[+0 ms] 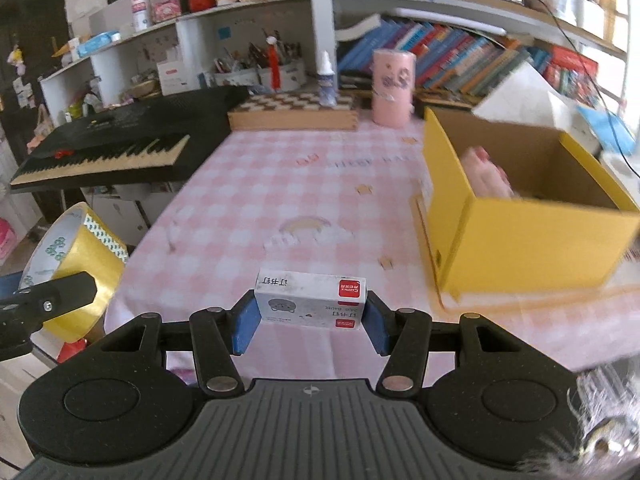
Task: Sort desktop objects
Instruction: 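Carry the tape roll and small white box with both grippers over the yellow box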
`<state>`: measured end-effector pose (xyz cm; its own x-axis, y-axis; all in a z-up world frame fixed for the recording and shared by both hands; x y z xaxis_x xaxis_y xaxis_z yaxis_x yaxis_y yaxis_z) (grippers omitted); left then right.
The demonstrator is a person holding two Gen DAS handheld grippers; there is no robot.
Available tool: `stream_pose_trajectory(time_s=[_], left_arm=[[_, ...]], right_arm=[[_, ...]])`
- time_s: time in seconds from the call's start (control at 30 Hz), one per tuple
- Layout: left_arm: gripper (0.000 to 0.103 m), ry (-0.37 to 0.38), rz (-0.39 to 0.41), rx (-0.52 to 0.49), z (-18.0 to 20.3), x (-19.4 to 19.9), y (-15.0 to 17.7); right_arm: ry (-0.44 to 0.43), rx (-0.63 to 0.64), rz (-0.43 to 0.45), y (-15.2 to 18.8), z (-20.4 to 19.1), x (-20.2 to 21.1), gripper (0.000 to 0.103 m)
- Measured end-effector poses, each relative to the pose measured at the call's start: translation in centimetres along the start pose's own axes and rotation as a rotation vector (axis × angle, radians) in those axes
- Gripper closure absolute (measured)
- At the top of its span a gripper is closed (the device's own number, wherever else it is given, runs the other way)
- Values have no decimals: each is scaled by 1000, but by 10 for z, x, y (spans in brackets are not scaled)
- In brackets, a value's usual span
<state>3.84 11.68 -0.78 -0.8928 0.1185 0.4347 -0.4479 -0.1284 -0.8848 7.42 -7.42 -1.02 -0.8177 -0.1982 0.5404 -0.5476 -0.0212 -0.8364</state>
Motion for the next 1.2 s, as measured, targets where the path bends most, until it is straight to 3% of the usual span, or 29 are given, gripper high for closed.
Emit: stream_pose_trajectory(time_s=[0.57, 1.2], left_arm=[[22, 277, -81, -141, 83, -8, 24], [22, 382, -96, -209, 157, -33, 23]], right_arm=[[229, -151, -22, 43, 70, 59, 51], [304, -240, -48, 47, 142, 66, 51]])
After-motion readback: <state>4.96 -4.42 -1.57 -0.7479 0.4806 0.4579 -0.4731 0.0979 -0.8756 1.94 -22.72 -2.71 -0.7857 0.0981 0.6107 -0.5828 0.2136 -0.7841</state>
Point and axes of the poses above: each gripper's, at about its wrist camera, not at the fingertips, and x roughly against the way its jaws point, z to its right, y to its underside, the point moved 4 cm from there along -x, roughly the way its jaws point, and after that the axes turned 8 degrees about z, right-handed, at the moved point
